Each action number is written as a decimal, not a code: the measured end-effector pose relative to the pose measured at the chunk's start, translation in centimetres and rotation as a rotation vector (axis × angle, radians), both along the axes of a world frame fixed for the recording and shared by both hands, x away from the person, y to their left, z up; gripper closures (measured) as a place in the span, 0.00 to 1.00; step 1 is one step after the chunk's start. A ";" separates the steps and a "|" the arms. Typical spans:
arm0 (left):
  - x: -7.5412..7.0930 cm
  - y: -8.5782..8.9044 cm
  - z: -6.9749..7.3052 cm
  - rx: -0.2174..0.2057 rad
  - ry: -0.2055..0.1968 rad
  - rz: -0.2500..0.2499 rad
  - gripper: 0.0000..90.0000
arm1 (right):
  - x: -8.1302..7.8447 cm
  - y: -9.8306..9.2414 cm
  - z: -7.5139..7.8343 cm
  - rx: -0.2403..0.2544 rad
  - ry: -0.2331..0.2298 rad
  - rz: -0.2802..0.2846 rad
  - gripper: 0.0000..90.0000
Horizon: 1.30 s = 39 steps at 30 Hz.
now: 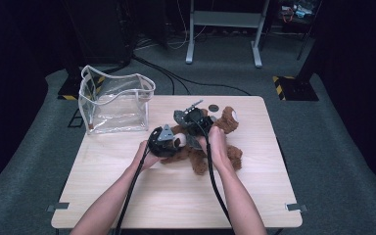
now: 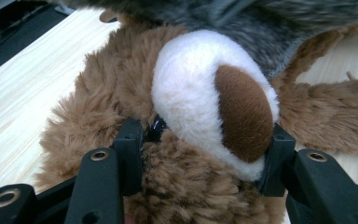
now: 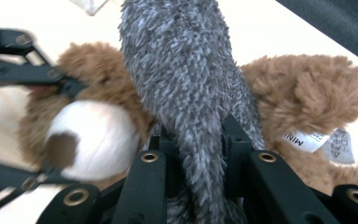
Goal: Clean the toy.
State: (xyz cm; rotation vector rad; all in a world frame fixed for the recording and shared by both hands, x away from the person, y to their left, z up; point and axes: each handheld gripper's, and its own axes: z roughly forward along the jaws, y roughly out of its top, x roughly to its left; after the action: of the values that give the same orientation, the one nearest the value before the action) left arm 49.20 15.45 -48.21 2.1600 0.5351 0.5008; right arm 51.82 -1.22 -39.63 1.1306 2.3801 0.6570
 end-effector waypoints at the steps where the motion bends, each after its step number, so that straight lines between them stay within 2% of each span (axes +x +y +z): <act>1: 0.0 0.0 0.0 -0.001 -0.001 0.000 0.53 | 0.2 0.1 0.0 -0.011 0.002 -0.004 0.84; 2: -0.1 0.0 -0.1 0.003 -0.006 0.001 0.53 | 0.5 0.1 0.0 -0.030 0.006 -0.007 0.84; 3: -0.2 0.0 -0.1 0.007 -0.009 0.005 0.53 | 0.8 0.1 0.0 -0.048 -0.011 -0.004 0.84; 4: -0.2 -0.1 -0.1 0.008 -0.010 0.004 0.53 | 0.9 0.1 0.1 -0.047 0.006 -0.032 0.84; 5: -0.3 -0.1 0.0 0.010 -0.011 0.006 0.53 | 1.3 -0.1 0.1 -0.052 0.004 -0.027 0.84; 9: -0.3 -0.1 0.0 0.014 -0.003 0.014 0.53 | 2.3 -0.9 0.2 -0.033 0.004 -0.076 0.84; 11: -0.2 -0.2 0.1 0.013 0.006 0.018 0.53 | 2.6 -1.3 0.3 -0.044 -0.009 -0.089 0.84; 15: -0.2 -0.1 0.1 0.013 0.015 0.017 0.52 | 2.9 -2.0 0.5 -0.093 -0.065 -0.144 0.85; 18: -0.1 -0.1 0.2 0.015 0.024 0.017 0.52 | 3.1 -2.9 0.8 -0.098 -0.083 -0.193 0.85; 20: 0.0 -0.1 0.2 0.018 0.028 0.020 0.52 | 3.1 -3.6 1.1 -0.101 -0.089 -0.203 0.85; 21: 0.0 -0.1 0.2 0.015 0.031 0.020 0.52 | 3.0 -3.8 1.4 -0.079 -0.089 -0.211 0.85; 23: 0.1 -0.1 0.3 0.019 0.037 0.018 0.52 | 2.7 -3.9 2.0 -0.056 -0.113 -0.206 0.85; 25: 0.2 -0.1 0.4 0.020 0.043 0.020 0.52 | 2.1 -3.6 2.7 -0.006 -0.129 -0.197 0.85; 28: 0.2 -0.2 0.4 0.015 0.054 0.023 0.51 | 1.2 -2.6 3.7 0.069 -0.140 -0.152 0.85; 29: 0.3 -0.1 0.5 0.022 0.052 0.019 0.51 | 0.9 -2.3 3.9 0.073 -0.146 -0.113 0.85; 32: 0.2 -0.2 0.4 0.018 0.054 0.022 0.51 | 0.8 -1.1 3.8 0.115 -0.109 -0.049 0.85; 33: 0.2 -0.2 0.4 0.015 0.050 0.031 0.51 | 0.8 -0.7 3.4 0.120 -0.088 -0.046 0.85; 35: 0.2 -0.2 0.4 0.025 0.045 0.031 0.51 | 1.3 0.0 2.5 0.106 -0.067 -0.025 0.85; 37: 0.2 -0.2 0.4 0.022 0.042 0.033 0.51 | 1.8 0.5 1.5 0.105 -0.031 -0.017 0.85; 39: 0.1 -0.2 0.4 0.014 0.051 0.032 0.51 | 2.0 0.8 0.7 0.085 -0.009 -0.024 0.85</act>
State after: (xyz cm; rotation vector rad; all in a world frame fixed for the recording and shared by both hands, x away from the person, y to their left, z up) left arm 49.31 15.26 -47.85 2.1856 0.5967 0.4698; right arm 53.87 -0.40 -38.92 1.1865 2.3474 0.7598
